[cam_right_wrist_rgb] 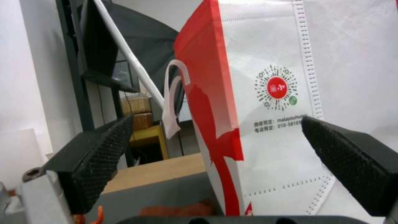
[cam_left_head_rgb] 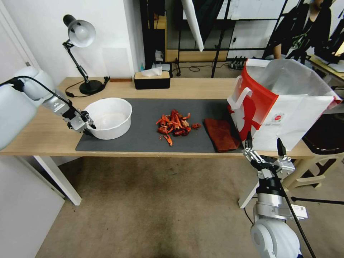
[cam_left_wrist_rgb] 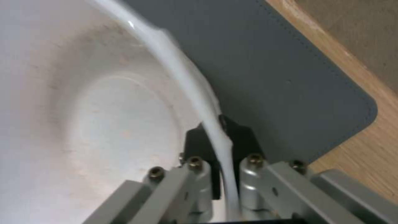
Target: Sweep shrimp from table into container with towel, then put container into takeout bag.
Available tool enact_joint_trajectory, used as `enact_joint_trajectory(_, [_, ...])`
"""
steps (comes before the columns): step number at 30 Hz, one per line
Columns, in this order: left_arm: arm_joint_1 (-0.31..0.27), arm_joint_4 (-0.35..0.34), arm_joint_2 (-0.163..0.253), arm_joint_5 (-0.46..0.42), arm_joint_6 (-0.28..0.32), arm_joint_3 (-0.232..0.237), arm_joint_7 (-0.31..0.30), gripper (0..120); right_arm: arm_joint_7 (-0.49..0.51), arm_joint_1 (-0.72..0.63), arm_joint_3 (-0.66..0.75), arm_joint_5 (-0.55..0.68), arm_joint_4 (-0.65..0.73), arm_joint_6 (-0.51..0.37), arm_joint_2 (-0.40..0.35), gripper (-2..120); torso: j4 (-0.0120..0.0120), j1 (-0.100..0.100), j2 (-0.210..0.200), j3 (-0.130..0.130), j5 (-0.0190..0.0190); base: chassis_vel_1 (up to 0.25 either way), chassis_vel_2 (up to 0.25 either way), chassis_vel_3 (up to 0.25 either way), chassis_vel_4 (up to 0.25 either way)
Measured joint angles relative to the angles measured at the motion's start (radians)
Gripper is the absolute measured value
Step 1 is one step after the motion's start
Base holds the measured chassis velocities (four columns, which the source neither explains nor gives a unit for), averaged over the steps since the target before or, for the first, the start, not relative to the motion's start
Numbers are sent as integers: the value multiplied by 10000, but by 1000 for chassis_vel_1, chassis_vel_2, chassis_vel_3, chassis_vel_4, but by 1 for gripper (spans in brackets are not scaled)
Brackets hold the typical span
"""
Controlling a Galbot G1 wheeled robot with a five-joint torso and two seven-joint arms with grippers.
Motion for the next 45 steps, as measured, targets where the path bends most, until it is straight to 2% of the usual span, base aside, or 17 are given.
enact_joint_trajectory(10, [-35,-9,-87,-237,-140,-206,86,0,38,60,2,-5,-37,-16,-32,100,1,0,0,0,-2,0,0,0,0])
enact_joint_trajectory(14, [-248,-284,-32,-606,-144,-253,150,0,64,84,18,5,-53,-27,-64,100,0,0,0,0,0,0,0,0,0])
enact_joint_trajectory(21, [-603,-1315,256,-1246,-43,-192,243,0,105,134,22,42,-55,-82,-84,100,-1,1,0,0,1,0,0,0,0])
enact_joint_trajectory(23, [-525,-1887,492,-1550,65,-191,245,0,118,141,48,68,-52,-111,-100,100,-4,1,0,-1,2,0,0,0,0])
enact_joint_trajectory(24, [-525,-1887,492,-1550,65,-191,245,0,118,141,48,68,-52,-111,-100,100,-4,1,0,-1,2,0,0,0,0])
enact_joint_trajectory(27, [-162,-2919,1015,-2045,273,-288,233,0,124,153,103,109,-45,-135,-130,100,1,0,0,-1,0,0,0,0,0])
enact_joint_trajectory(28, [-162,-2919,1015,-2045,273,-288,233,0,124,153,103,109,-45,-135,-130,100,1,0,0,-1,0,0,0,0,0])
enact_joint_trajectory(31, [247,-3833,1507,-2417,459,-578,206,0,128,194,130,124,-43,-163,-132,100,2,0,1,-1,0,0,0,0,0])
enact_joint_trajectory(33, [370,-4051,1629,-2514,504,-708,198,0,130,214,133,125,-48,-169,-128,100,2,0,0,-1,0,0,0,0,0])
enact_joint_trajectory(36, [884,-4701,1973,-2680,564,-1467,209,0,137,241,137,123,-63,-204,-122,100,0,1,0,-1,0,0,0,0,0])
enact_joint_trajectory(37, [884,-4701,1973,-2680,564,-1467,209,0,137,241,137,123,-63,-204,-122,100,0,1,0,-1,0,0,0,0,0])
enact_joint_trajectory(41, [1684,-5599,2372,-3038,565,-2493,284,0,138,278,137,115,-96,-254,-121,100,1,0,0,-2,0,0,0,0,0])
enact_joint_trajectory(42, [1684,-5599,2372,-3038,565,-2493,284,0,138,278,137,115,-96,-254,-121,100,1,0,0,-2,0,0,0,0,0])
enact_joint_trajectory(45, [2365,-6212,2632,-3219,502,-3098,316,0,145,356,119,104,-140,-321,-128,100,0,0,1,-1,1,0,0,0,0])
